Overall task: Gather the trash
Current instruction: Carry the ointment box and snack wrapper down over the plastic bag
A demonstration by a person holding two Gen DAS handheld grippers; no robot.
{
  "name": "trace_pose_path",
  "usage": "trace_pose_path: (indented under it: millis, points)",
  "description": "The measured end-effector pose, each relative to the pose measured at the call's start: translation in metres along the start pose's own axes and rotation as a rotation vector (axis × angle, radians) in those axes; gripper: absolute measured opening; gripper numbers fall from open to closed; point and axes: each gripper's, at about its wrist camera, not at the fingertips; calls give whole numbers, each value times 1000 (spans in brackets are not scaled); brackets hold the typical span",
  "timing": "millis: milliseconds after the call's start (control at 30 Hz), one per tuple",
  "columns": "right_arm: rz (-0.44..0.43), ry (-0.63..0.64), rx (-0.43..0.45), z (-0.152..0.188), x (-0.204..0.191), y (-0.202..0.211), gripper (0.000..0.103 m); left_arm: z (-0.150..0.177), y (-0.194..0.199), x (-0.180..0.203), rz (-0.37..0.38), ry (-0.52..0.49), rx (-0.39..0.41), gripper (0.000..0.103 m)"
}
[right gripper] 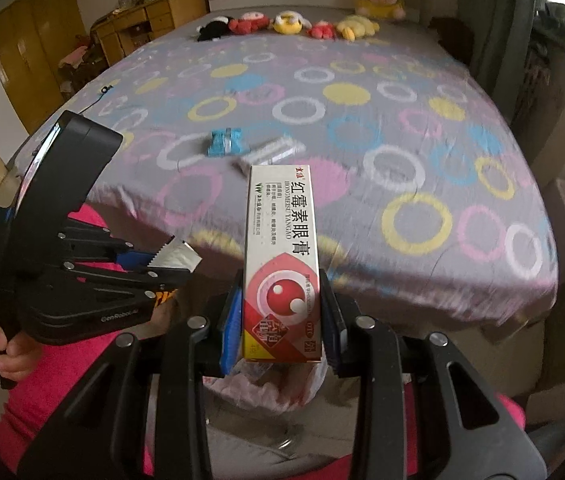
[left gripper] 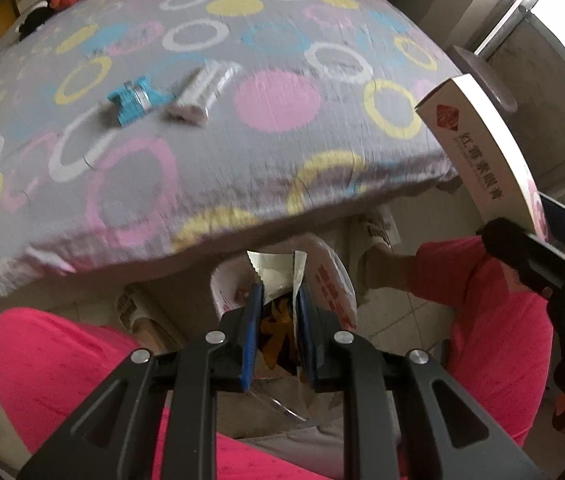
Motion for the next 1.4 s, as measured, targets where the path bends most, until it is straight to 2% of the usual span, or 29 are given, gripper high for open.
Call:
trace_pose_path:
  millis: [400,667,1400]
  points:
    - [-21,-47,-117,32,1,-47,33,19,-62,-10,65,87,-114,19]
    - [-55,-92,-211,48,4,-84,33,26,-98,-17,74,149,-175,19]
    - [-81,-102,-454,74,6,-173,33,40,-173,-38,109,281,-363,19]
Point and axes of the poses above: each gripper's, at about its wrist camera, not at the fingertips, and y roughly against the way its jaws point, x to its right, z to its underside, and after that the axes turned 2 degrees about z, right-handed
